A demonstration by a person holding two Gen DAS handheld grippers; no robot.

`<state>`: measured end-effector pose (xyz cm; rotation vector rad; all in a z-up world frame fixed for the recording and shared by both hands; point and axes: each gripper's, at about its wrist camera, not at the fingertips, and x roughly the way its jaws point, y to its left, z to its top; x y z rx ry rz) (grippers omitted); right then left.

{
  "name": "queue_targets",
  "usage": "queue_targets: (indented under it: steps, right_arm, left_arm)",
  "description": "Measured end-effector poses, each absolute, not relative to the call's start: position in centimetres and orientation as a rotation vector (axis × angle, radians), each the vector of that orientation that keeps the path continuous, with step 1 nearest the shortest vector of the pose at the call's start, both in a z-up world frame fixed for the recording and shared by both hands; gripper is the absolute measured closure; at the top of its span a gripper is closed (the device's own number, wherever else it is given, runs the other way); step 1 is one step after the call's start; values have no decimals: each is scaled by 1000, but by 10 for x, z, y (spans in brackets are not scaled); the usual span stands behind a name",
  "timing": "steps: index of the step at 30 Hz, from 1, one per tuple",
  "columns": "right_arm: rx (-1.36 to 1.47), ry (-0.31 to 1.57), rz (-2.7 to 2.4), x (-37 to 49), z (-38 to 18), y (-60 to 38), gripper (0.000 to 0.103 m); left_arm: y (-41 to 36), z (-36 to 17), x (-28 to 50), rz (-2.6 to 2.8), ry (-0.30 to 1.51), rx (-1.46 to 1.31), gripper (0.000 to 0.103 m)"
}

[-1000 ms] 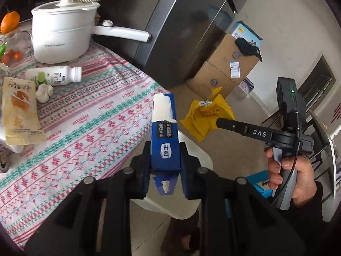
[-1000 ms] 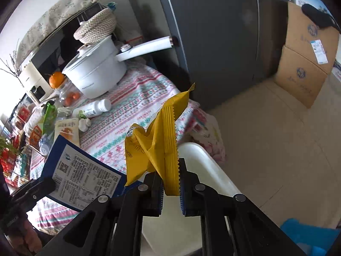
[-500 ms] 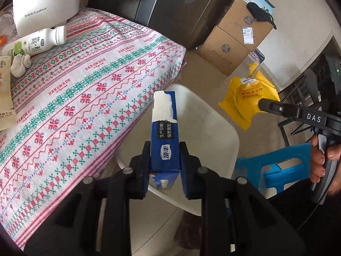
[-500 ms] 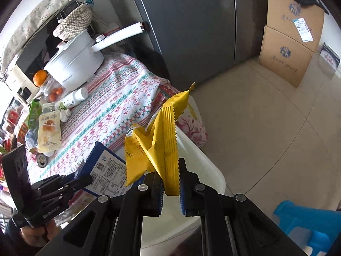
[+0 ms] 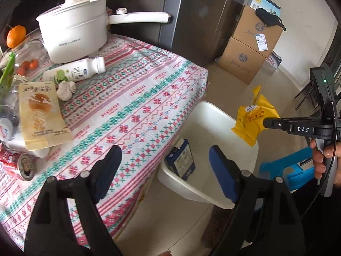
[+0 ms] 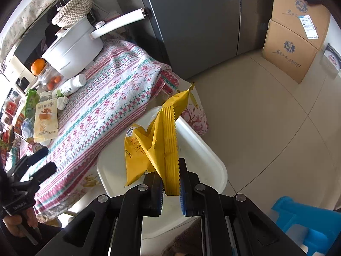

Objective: Collect trash
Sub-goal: 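Move both grippers back toward the table items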

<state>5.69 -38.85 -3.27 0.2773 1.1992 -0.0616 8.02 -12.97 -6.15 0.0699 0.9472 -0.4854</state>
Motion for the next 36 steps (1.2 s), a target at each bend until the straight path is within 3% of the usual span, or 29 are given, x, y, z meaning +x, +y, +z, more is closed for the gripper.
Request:
queue_targets:
  steps: [4,13,14,18,36]
  right_arm:
    - [253,1247,-40,61,-44,-377,90]
    - [209,1317,0,74,-58,-350,87]
    - [211,1324,7,75,-59,-349,83]
    - [204,1312,13,80,-55,-337,38]
    - [150,1133,126,114,-2,-252,19]
  left_arm:
    - [-110,-54,79,-403,921,101,10]
    - [-59,-42,69,-292,909,83,4]
    - [-54,-41,67,-280,904,86,3]
    - [-36,-38,62,-239,892,83,2]
    - [67,-14,65,-22,792,-106,1]
